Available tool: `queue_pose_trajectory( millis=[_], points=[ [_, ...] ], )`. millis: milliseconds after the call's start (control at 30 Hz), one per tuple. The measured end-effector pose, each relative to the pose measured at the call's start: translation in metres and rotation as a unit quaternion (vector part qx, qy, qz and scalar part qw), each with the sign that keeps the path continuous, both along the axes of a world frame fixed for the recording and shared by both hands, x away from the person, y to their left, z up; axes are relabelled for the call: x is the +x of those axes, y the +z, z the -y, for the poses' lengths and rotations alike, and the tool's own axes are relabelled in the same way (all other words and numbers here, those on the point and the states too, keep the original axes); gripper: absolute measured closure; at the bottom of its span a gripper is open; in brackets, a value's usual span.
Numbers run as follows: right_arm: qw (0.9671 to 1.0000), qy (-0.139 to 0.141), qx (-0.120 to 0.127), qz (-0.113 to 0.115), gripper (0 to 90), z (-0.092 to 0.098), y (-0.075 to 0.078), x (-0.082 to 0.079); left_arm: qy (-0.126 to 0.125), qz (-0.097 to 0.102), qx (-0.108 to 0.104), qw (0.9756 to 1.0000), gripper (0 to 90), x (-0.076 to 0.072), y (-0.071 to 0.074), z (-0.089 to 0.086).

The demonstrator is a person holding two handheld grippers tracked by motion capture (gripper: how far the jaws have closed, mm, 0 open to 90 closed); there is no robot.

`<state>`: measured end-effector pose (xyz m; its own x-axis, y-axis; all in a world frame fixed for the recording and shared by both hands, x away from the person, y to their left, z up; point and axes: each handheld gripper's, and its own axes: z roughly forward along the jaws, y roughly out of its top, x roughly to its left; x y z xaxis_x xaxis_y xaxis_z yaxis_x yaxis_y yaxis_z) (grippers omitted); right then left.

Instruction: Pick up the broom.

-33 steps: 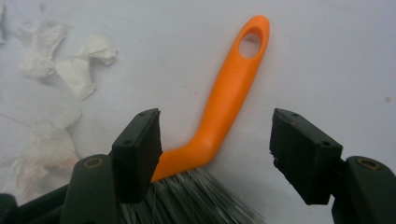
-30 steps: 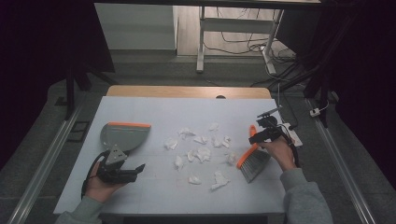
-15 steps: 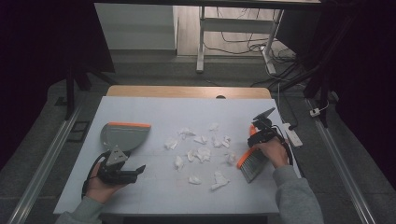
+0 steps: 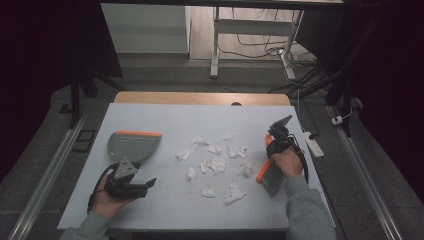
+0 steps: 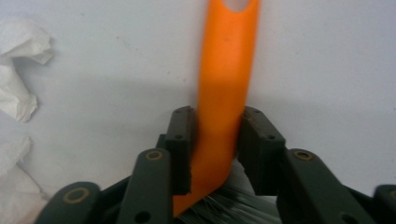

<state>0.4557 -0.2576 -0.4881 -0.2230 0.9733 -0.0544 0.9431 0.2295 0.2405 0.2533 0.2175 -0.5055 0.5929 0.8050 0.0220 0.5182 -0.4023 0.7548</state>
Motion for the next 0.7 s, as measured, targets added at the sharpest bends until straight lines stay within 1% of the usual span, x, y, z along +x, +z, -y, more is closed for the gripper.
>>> queue_pose_trajectory(
  millis=[33, 67, 100, 200, 233, 333, 367, 400, 433, 467, 533, 567, 633, 667, 700],
  points=[
    [1.0000, 0.001, 0.000, 0.006, 69.9, 0.000, -0.001, -0.001, 0.000, 0.000, -0.001, 1.0000, 24.5, 0.000, 0.000, 0.000],
    [0.9999, 0.006, -0.007, 0.012, 70.2, -0.001, -0.001, -0.003, 0.001, 0.001, -0.001, 1.0000, 24.5, 0.000, 0.000, -0.001],
    [0.9998, 0.007, -0.006, 0.017, 70.3, -0.001, -0.001, -0.004, 0.001, 0.001, -0.001, 1.0000, 24.5, 0.000, 0.000, -0.001],
    [0.9997, 0.011, -0.004, 0.022, 70.5, 0.000, -0.001, -0.006, 0.001, 0.002, 0.000, 1.0000, 24.5, -0.001, 0.001, -0.001],
    [0.9994, 0.020, -0.009, 0.027, 70.5, 0.000, -0.001, -0.007, 0.001, 0.002, 0.000, 1.0000, 24.5, -0.001, 0.001, -0.001],
    [0.9991, 0.031, 0.005, 0.029, 70.5, 0.004, 0.000, -0.007, 0.003, 0.001, -0.001, 1.0000, 24.5, 0.000, 0.000, -0.001],
    [0.9990, 0.035, 0.005, 0.029, 70.6, 0.007, 0.001, -0.008, 0.003, 0.001, -0.001, 1.0000, 24.5, 0.000, 0.000, -0.001],
    [0.9988, 0.035, 0.003, 0.034, 70.6, 0.009, 0.002, -0.008, 0.003, 0.000, 0.000, 1.0000, 24.5, 0.000, 0.000, -0.001],
    [0.9984, 0.038, 0.009, 0.041, 70.6, 0.013, 0.004, -0.009, 0.004, -0.001, -0.001, 1.0000, 24.5, 0.001, -0.001, -0.001],
    [0.9982, 0.036, 0.023, 0.041, 70.6, 0.017, 0.007, -0.011, 0.005, -0.001, -0.001, 1.0000, 24.5, 0.001, -0.001, -0.001],
    [0.9969, 0.039, 0.045, 0.052, 70.6, 0.025, 0.012, -0.014, 0.005, -0.002, -0.001, 1.0000, 24.5, 0.001, -0.001, -0.001],
    [0.9959, 0.048, 0.056, 0.052, 70.6, 0.028, 0.015, -0.016, 0.005, -0.002, -0.001, 1.0000, 24.5, 0.001, -0.001, -0.001],
    [0.9935, 0.051, 0.080, 0.063, 70.7, 0.036, 0.021, -0.020, 0.006, -0.002, 0.000, 1.0000, 24.6, 0.002, -0.001, -0.001],
    [0.9916, 0.054, 0.095, 0.069, 70.7, 0.040, 0.024, -0.023, 0.006, -0.001, 0.000, 1.0000, 24.6, 0.002, -0.001, -0.001],
    [0.9899, 0.057, 0.104, 0.077, 70.7, 0.043, 0.027, -0.025, 0.006, -0.001, 0.000, 1.0000, 24.6, 0.002, -0.001, -0.001]
  ],
)
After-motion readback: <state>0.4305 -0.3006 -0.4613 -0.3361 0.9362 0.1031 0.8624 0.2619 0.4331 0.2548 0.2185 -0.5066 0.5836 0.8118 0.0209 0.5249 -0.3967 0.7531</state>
